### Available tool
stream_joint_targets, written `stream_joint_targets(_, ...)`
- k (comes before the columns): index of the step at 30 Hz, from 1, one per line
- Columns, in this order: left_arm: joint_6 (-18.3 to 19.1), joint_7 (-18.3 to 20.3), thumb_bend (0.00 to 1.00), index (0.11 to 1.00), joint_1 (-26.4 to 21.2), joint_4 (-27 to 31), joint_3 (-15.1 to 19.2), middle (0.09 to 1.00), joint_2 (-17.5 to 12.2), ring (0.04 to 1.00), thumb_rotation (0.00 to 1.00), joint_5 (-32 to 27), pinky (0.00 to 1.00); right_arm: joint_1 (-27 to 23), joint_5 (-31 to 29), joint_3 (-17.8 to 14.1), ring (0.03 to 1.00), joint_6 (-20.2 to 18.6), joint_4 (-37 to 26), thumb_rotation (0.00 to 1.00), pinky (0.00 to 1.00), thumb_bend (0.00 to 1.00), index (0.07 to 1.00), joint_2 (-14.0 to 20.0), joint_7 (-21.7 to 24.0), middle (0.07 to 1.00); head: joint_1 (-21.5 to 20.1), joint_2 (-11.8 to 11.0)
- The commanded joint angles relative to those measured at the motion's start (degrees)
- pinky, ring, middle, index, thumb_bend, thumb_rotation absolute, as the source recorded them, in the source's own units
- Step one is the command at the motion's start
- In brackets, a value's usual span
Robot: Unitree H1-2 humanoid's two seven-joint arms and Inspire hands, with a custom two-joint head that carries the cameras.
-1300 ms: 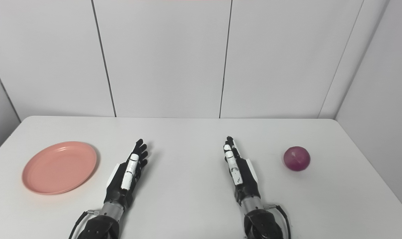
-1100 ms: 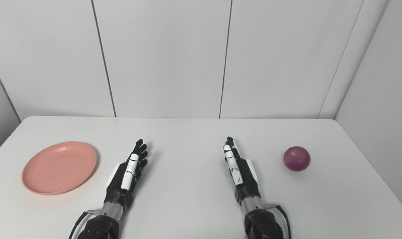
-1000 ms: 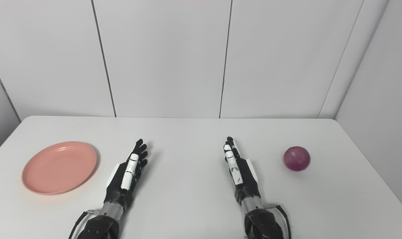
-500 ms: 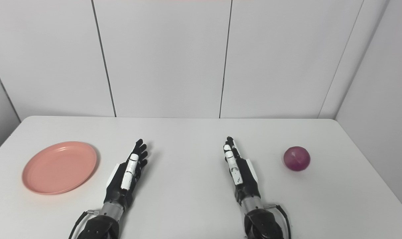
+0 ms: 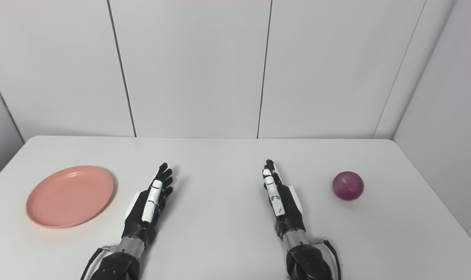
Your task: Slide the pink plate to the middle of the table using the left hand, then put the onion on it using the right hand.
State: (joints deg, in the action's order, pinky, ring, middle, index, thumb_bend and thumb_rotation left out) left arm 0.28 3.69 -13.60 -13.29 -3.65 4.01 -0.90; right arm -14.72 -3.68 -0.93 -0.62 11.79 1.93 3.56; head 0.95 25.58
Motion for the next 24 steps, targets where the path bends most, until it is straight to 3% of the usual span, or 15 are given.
stream_joint_targets(1, -1.32, 0.2, 0.59, 0.999, -1.02, -0.02, -0.08, 1.0, 0.31, 1.0, 1.0, -0.37, 1.0, -1.97, -0.43, -0.35, 1.0, 1.83, -2.39, 0.99, 1.0, 0.5, 1.0, 0.55, 0.37, 1.0, 1.25, -0.23)
stream_joint_targets(4, -0.88, -0.63, 0.6, 0.997, -1.13, 0.04, -0.35, 1.0, 1.17, 1.0, 1.0, 0.2, 1.0, -1.62, -1.38, -0.68, 1.0, 1.45, -2.99, 1.0, 1.0, 0.49, 1.0, 1.4, 1.33, 1.0, 5.78, -1.25)
stream_joint_targets(9, -0.42, -2.52, 0.59, 1.0, -1.5, 0.87, -0.52, 1.0, 2.36, 0.994, 1.0, 1.31, 1.0, -1.11, -2.58, -1.02, 1.0, -0.29, -4.35, 1.0, 1.0, 0.49, 1.0, 2.61, 2.4, 1.0, 9.43, -2.48)
stream_joint_targets(24, 1.11, -3.38, 0.61, 0.977, -3.42, 1.05, 0.23, 0.997, 1.46, 1.0, 1.0, 1.33, 1.0, -0.72, -3.89, -1.25, 1.0, 0.17, -4.76, 1.0, 1.0, 0.46, 1.0, 3.59, 3.42, 1.0, 12.29, -3.91)
